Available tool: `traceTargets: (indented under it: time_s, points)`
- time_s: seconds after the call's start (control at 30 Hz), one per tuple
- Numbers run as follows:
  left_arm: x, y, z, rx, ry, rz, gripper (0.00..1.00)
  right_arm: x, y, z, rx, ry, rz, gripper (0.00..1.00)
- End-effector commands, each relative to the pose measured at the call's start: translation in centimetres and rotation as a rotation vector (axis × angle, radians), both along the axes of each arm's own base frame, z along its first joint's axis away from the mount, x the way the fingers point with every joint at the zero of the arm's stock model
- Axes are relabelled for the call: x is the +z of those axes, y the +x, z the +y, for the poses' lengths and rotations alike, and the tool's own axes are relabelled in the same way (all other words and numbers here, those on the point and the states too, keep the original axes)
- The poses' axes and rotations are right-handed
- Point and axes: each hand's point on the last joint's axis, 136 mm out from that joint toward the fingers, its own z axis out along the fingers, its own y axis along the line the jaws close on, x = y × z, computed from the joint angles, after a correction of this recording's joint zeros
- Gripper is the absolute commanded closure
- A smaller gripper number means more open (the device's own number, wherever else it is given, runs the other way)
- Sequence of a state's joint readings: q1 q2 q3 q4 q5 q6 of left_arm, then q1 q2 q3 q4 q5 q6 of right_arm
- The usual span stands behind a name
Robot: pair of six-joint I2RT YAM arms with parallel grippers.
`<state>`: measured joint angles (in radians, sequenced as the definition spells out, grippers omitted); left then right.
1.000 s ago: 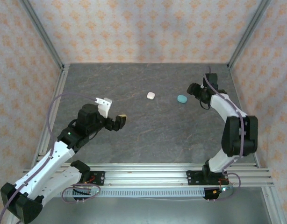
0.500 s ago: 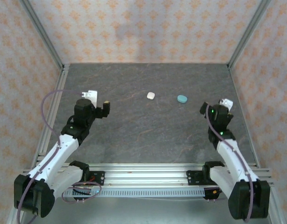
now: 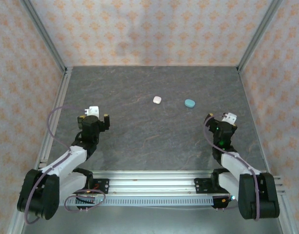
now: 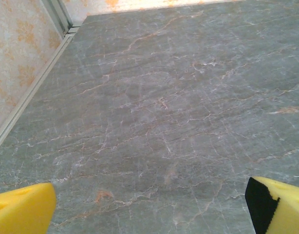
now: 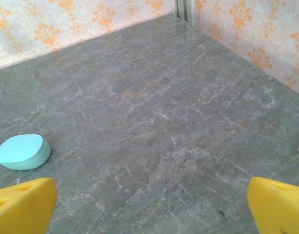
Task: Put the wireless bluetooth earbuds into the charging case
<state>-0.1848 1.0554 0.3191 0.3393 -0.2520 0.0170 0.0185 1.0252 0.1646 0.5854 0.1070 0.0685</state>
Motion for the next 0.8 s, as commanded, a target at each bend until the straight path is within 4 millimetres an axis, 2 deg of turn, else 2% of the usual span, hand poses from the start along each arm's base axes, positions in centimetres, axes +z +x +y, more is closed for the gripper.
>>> traceTargets:
  time_s: [0.0, 0.2, 0.43, 0.57, 0.63, 0.77]
  points:
    - [1.0, 1.4, 0.8, 0.045, 0.014, -0.084, 0.00, 2.6, 1.7, 0.2, 0.018, -0.018, -0.122, 0.01]
    - [1.1, 3.5, 0.7, 0.035, 0.033, -0.112, 0.00, 2.4, 3.4, 0.3, 0.038, -0.058, -0.162, 0.01]
    - [-0.2, 5.8, -0.8, -0.055, 0.038, -0.098, 0.00, 0.1, 4.1, 0.0, 0.018, -0.068, -0.194, 0.01]
    - [-0.9, 6.0, 0.4, -0.015, -0.006, -0.092, 0.00, -0.5, 4.7, 0.0, 0.016, -0.064, -0.130, 0.01]
    - [-1.7, 6.2, 0.6, -0.014, -0.021, -0.085, 0.00, -0.5, 5.3, -0.1, 0.012, -0.066, -0.122, 0.01]
    - [-2.1, 6.7, 1.0, -0.019, -0.057, -0.066, 0.00, -0.9, 5.9, 0.0, 0.018, -0.066, -0.081, 0.01]
